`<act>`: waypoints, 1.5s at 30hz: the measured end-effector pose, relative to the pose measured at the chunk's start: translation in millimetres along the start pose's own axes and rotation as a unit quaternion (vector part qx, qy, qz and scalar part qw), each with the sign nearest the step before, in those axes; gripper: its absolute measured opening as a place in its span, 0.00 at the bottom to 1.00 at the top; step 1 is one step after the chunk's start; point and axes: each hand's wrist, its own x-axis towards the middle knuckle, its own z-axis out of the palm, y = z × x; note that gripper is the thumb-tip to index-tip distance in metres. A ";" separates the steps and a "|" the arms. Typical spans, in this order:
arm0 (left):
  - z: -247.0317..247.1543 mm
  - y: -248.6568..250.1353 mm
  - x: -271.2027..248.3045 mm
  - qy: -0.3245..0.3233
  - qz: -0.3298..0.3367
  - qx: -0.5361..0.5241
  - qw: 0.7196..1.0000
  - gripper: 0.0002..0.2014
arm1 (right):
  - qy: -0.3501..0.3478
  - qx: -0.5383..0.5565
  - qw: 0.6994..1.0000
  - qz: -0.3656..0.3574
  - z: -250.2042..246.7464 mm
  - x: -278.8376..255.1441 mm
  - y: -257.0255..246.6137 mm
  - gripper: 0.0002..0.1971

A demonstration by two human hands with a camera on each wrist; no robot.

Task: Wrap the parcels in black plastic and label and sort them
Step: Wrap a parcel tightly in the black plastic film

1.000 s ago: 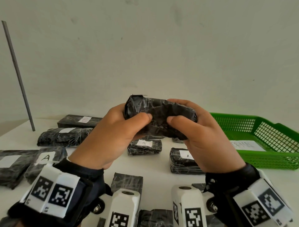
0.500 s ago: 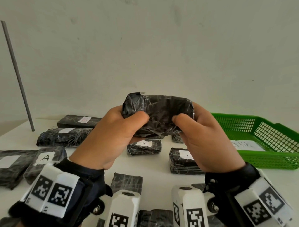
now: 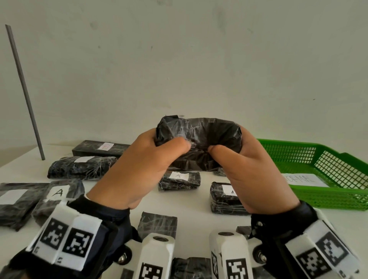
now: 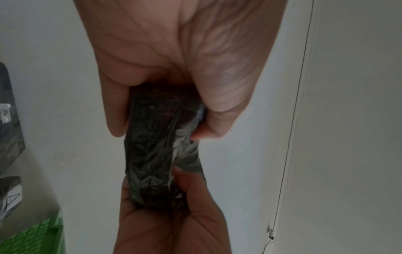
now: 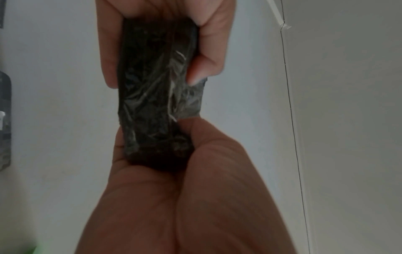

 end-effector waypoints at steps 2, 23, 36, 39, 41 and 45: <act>-0.1 -2.4 0.7 0.007 0.002 0.002 1.000 0.30 | -0.006 0.008 1.000 0.008 0.1 -0.9 -1.8 0.11; -6.8 -6.7 4.0 0.035 0.095 -0.006 0.995 0.16 | -0.009 0.125 0.992 0.006 -7.8 0.6 -5.4 0.18; 1.7 -4.8 1.1 0.055 0.113 -0.004 0.992 0.22 | -0.010 0.125 0.992 -0.002 -2.5 -1.8 -6.8 0.18; 1.2 -5.0 2.3 0.053 0.091 -0.011 0.994 0.26 | -0.031 0.126 0.992 0.009 -4.6 -1.3 -4.7 0.24; 2.3 -4.7 0.8 0.044 0.076 -0.008 0.996 0.21 | -0.020 0.118 0.993 0.008 -5.2 0.2 -2.0 0.23; 4.4 -5.7 0.9 0.044 0.080 0.003 0.996 0.20 | -0.013 0.154 0.988 0.008 -5.5 1.2 -1.6 0.25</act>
